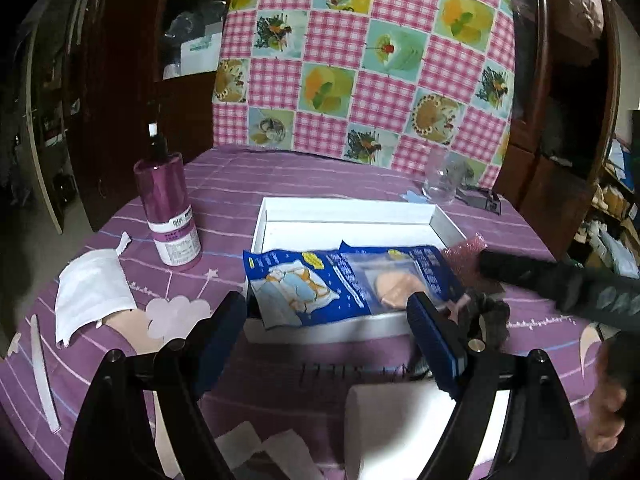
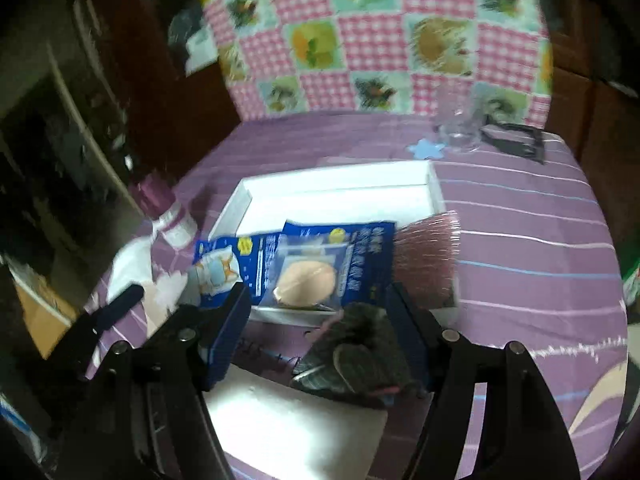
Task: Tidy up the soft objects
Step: 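Withdraw both grippers from the box toward the green plaid cloth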
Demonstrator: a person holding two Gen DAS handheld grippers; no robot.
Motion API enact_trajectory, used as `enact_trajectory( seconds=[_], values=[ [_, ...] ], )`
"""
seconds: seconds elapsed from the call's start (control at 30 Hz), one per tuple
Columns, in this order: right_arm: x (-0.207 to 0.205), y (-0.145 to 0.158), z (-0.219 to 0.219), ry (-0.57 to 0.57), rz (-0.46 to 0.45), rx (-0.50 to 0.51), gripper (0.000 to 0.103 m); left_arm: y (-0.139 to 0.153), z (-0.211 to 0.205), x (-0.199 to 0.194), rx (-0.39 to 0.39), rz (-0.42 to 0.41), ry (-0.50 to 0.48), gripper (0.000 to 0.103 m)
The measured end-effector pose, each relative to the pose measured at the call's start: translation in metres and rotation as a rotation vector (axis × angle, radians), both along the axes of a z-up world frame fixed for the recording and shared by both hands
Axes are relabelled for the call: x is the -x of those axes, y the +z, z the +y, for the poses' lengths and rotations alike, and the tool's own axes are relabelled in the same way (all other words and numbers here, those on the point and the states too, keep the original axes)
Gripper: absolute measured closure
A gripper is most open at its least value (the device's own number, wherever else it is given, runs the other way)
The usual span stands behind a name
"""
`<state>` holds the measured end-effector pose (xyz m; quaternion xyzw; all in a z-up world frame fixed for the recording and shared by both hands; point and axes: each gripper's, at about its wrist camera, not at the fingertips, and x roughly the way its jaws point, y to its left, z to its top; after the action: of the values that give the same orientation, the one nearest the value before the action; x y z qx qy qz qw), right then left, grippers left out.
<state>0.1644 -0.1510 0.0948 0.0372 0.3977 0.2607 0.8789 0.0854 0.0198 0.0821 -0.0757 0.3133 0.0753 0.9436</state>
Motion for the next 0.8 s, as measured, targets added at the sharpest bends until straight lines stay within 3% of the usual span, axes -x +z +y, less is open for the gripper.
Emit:
enact_trajectory(
  seconds=[0.23,0.4,0.8],
  values=[
    [0.036,-0.003,-0.021,-0.060,-0.083,0.064,0.031,-0.004,0.005,0.016,0.065,0.032,0.034,0.020],
    [0.050,-0.012,-0.026,-0.061,-0.107,0.052,0.031,-0.010,0.008,0.023,0.099,0.049,-0.004,0.020],
    [0.052,-0.041,-0.022,0.006,-0.016,0.017,0.031,-0.023,0.014,0.035,0.145,0.040,-0.057,0.020]
  ],
)
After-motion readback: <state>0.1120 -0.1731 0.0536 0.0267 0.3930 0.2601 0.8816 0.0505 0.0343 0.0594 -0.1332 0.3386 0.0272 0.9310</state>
